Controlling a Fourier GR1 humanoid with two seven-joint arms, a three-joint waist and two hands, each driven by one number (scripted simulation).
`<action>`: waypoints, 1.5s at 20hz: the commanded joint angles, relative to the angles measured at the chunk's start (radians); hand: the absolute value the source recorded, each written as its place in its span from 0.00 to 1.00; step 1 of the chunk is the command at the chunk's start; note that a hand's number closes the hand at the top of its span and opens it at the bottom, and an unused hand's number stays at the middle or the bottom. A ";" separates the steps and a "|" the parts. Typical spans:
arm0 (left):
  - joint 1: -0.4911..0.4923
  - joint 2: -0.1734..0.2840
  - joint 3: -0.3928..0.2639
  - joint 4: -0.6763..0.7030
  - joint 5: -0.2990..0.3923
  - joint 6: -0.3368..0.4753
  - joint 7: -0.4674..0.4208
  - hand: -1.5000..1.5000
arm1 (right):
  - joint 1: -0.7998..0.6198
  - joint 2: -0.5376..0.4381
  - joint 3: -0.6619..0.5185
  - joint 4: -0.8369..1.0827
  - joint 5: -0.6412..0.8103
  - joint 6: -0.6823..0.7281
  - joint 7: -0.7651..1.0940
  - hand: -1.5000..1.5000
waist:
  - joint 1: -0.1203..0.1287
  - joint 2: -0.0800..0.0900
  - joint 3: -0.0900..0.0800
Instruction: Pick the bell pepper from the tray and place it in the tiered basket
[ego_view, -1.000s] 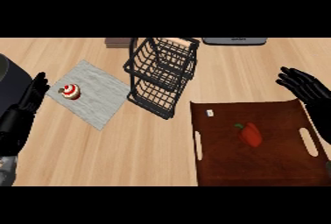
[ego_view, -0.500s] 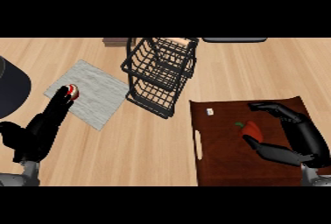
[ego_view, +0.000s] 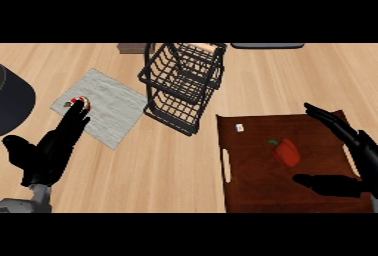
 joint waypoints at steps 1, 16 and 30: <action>0.014 0.003 -0.005 -0.001 -0.023 0.007 -0.006 0.50 | 0.008 -0.178 0.015 -0.106 0.177 0.041 0.117 0.00 | -0.006 -0.004 -0.003; -0.031 -0.046 0.001 -0.033 -0.057 0.014 0.077 0.50 | -0.039 -0.096 0.341 -0.322 0.451 0.363 0.706 0.00 | 0.021 0.005 0.002; -0.004 -0.075 0.104 -0.086 -0.079 -0.068 0.133 0.50 | -0.047 0.034 0.246 0.084 0.667 0.221 0.463 0.00 | 0.014 0.005 0.003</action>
